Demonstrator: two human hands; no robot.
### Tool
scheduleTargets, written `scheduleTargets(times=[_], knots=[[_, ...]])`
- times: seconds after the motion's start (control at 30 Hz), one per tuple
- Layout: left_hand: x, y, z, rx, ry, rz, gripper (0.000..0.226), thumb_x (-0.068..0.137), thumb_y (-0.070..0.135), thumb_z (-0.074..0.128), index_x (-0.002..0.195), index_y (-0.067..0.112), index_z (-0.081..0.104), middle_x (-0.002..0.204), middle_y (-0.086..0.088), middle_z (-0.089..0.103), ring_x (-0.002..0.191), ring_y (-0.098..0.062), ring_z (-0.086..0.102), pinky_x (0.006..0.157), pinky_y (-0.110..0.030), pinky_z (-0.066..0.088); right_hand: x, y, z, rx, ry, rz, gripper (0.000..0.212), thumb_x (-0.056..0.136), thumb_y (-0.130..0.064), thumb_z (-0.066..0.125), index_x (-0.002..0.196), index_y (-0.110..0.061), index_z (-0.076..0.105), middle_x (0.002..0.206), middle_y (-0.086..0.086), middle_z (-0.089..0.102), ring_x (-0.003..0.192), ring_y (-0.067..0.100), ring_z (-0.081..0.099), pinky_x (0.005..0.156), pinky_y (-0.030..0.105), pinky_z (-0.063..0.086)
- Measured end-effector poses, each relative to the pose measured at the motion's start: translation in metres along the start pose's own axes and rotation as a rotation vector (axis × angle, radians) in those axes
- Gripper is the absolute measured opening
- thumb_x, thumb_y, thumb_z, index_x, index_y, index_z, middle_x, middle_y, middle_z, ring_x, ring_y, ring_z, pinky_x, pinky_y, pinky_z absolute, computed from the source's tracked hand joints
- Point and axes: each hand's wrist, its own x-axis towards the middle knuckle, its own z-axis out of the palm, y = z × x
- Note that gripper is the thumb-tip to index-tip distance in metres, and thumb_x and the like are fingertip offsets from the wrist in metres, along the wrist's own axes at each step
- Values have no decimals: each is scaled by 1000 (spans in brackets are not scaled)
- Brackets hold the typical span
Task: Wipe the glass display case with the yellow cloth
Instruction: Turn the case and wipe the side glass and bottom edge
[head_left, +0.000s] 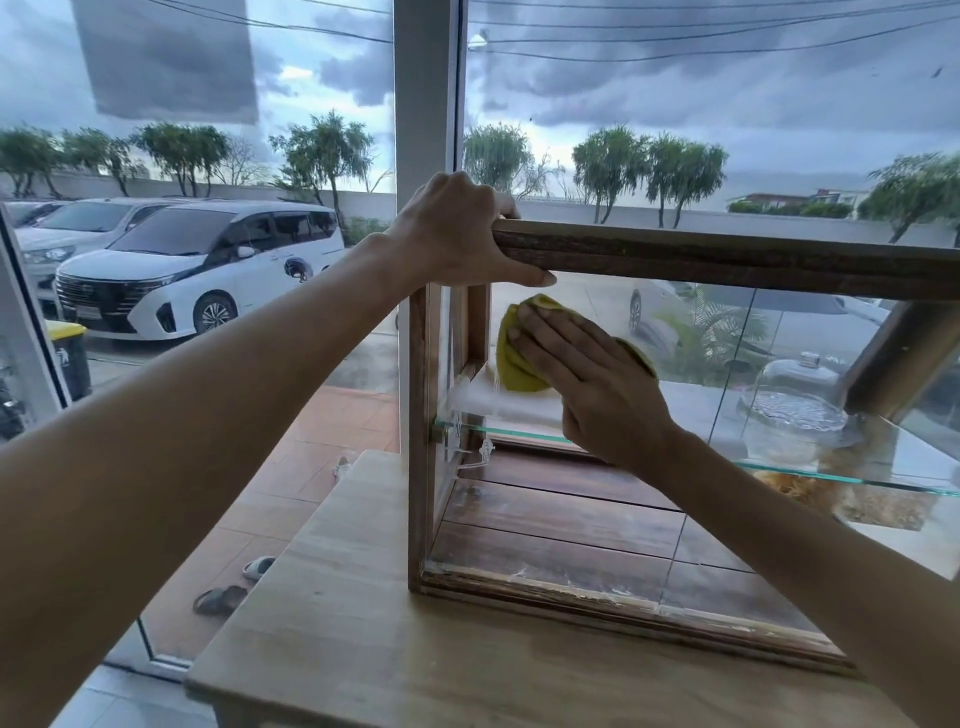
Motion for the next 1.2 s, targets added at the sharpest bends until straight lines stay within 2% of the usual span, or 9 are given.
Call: scheduleTargets(times=[0.13, 0.37, 0.5, 0.67, 0.83, 0.9, 1.1, 1.2], knots=[[0, 0, 1, -6, 6, 4, 84, 61, 80, 58, 111, 13, 68, 78, 1, 70, 65, -11, 55, 76, -20, 43, 21, -9, 4, 10, -18, -42, 57, 85, 0, 36, 141, -2, 43, 151, 13, 36, 141, 26, 32, 115, 42, 29], [-1, 1, 1, 11, -6, 12, 83, 63, 79, 58, 112, 13, 68, 63, 11, 50, 62, -12, 51, 75, -20, 41, 45, -26, 16, 5, -43, -102, 64, 77, 1, 54, 140, -4, 44, 150, 12, 38, 139, 26, 34, 115, 41, 28], [-1, 3, 0, 13, -12, 7, 83, 63, 79, 57, 111, 13, 69, 55, 19, 39, 61, -12, 50, 76, -21, 41, 43, -29, 23, -26, -95, -169, 63, 79, -3, 57, 141, -5, 43, 150, 12, 38, 139, 27, 35, 115, 41, 28], [-1, -1, 2, 5, -2, 13, 83, 63, 79, 57, 111, 13, 69, 65, 10, 53, 61, -13, 52, 79, -23, 46, 30, -43, 34, -33, -102, -194, 56, 83, -6, 46, 139, -3, 44, 148, 14, 40, 138, 28, 37, 115, 38, 22], [0, 0, 2, 14, -1, 20, 83, 63, 80, 56, 110, 13, 69, 65, 11, 54, 61, -12, 53, 82, -25, 46, 5, -62, 50, -50, -137, -210, 60, 81, -5, 46, 141, -3, 40, 149, 14, 37, 140, 27, 34, 118, 38, 12], [-1, 0, 2, 19, 2, 20, 84, 63, 81, 55, 111, 14, 69, 66, 9, 56, 62, -13, 53, 84, -25, 45, -7, -70, 56, -39, -165, -218, 61, 79, -6, 47, 139, -4, 44, 149, 13, 39, 139, 26, 35, 118, 38, 13], [0, 0, 1, 35, -8, 11, 82, 63, 80, 56, 111, 14, 69, 58, 12, 50, 62, -13, 52, 80, -19, 39, -51, -98, 82, -14, -209, -297, 51, 90, -1, 27, 135, -7, 52, 145, 10, 46, 136, 23, 40, 116, 37, 22], [0, -2, 2, 46, -6, 9, 89, 59, 85, 51, 109, 14, 69, 68, 4, 64, 64, -14, 54, 82, -23, 44, -74, -112, 95, 4, -236, -317, 46, 96, -5, 27, 134, -9, 53, 144, 8, 47, 135, 21, 42, 115, 36, 24]])
